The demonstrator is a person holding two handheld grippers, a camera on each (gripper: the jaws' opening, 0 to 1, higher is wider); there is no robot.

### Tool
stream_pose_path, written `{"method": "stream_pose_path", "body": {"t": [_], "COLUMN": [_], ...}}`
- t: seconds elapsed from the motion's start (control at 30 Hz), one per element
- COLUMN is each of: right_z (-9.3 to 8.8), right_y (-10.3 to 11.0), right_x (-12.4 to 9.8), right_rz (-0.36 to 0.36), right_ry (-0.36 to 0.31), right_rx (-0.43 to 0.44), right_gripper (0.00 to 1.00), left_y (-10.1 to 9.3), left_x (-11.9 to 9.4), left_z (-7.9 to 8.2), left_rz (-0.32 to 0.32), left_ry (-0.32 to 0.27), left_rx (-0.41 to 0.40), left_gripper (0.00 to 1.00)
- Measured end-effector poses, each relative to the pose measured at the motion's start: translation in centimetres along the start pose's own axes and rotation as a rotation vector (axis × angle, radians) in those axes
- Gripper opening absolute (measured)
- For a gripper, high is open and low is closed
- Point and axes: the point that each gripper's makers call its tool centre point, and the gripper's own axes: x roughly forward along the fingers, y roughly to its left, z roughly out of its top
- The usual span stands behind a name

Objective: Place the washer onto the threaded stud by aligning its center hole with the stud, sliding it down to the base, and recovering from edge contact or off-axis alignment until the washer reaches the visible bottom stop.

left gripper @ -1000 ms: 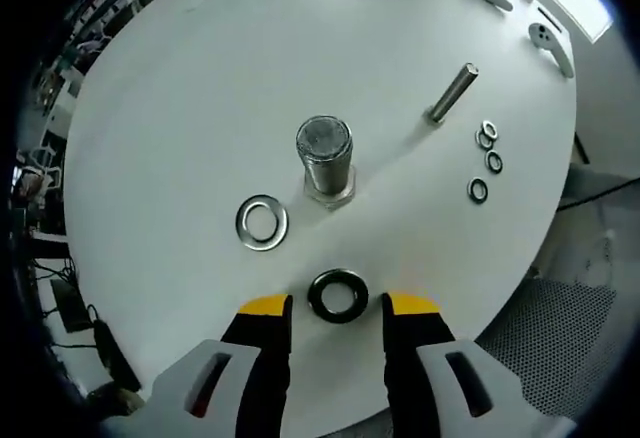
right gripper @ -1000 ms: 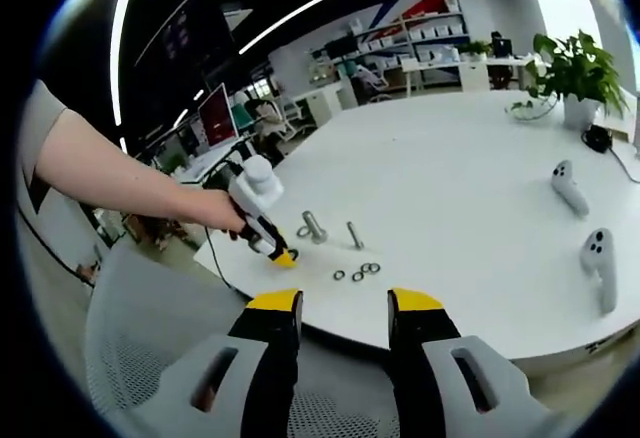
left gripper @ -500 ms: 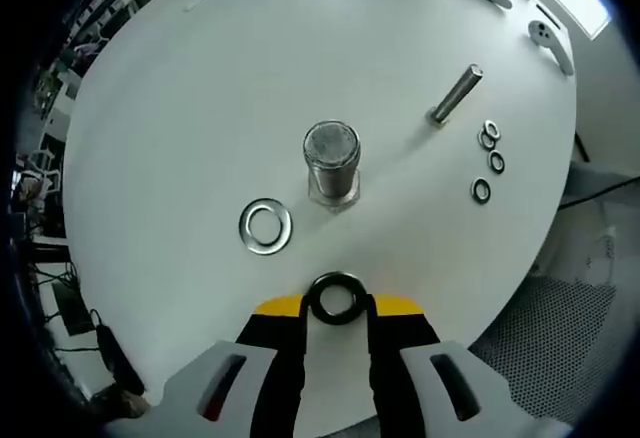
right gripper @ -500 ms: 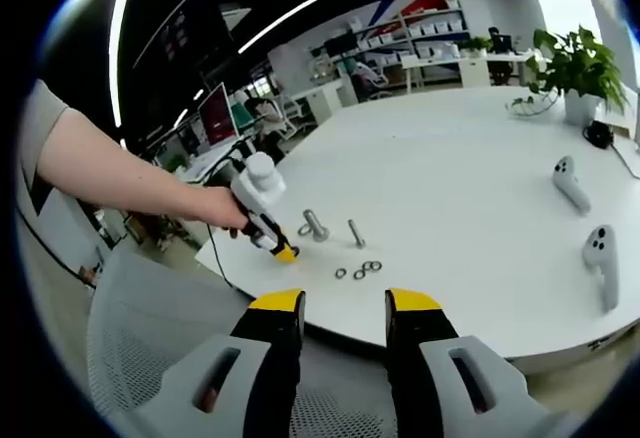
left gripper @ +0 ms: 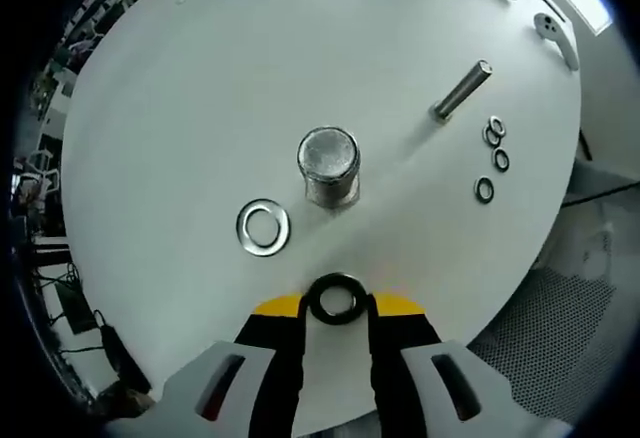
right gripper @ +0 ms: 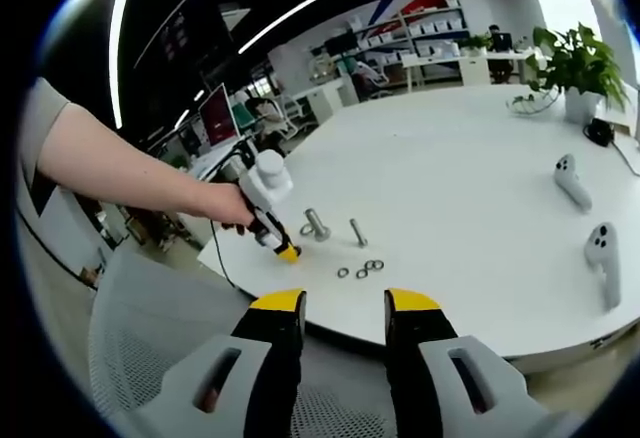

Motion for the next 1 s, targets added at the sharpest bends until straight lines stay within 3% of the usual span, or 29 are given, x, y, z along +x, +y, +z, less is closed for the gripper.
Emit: {"method": "stream_pose_path", "body": {"t": [0.1,0.43,0.6,0.73,0.8,1.0], "right_z": [-0.1,-0.1,-0.2,-0.2,-0.2,-0.2], "right_y": [0.0,0.1,0.1,0.1,0.0,0.0], "right_x": [0.0,0.1,0.1,0.1,0.1,0.1], "right_rz": [0.0,0.007,0.01,0.011,0.005,0.006], "right_ry": [0.004,0.01,0.012,0.013,0.014,0.01], "right_rx": [0.0,0.0,0.001,0.001,0.004,0.006], "right_gripper": [0.33,0.32,0.32,0.32,0.32,0.32], "left_y": [0.0,0.0,-0.1,-0.4,0.0,0.3], "left_x": [-0.2,-0.2,-0.3,-0.4,-0.6,-1.6], "left_z": [-0.1,-0.1,-0.1,0.0,0.1,0.5], "left_rz": [-0.014,-0.018,-0.007,-0.02,0.007,-0.012], "left_ry": [-0.024,-0.015,-0.007,-0.017,-0.027,-0.052], "left_rx": [-0.033,0.001,0.078,0.092,0.148,0.142], "left_gripper": [0.21,0.2,0.19,0.19,0.19,0.19]}}
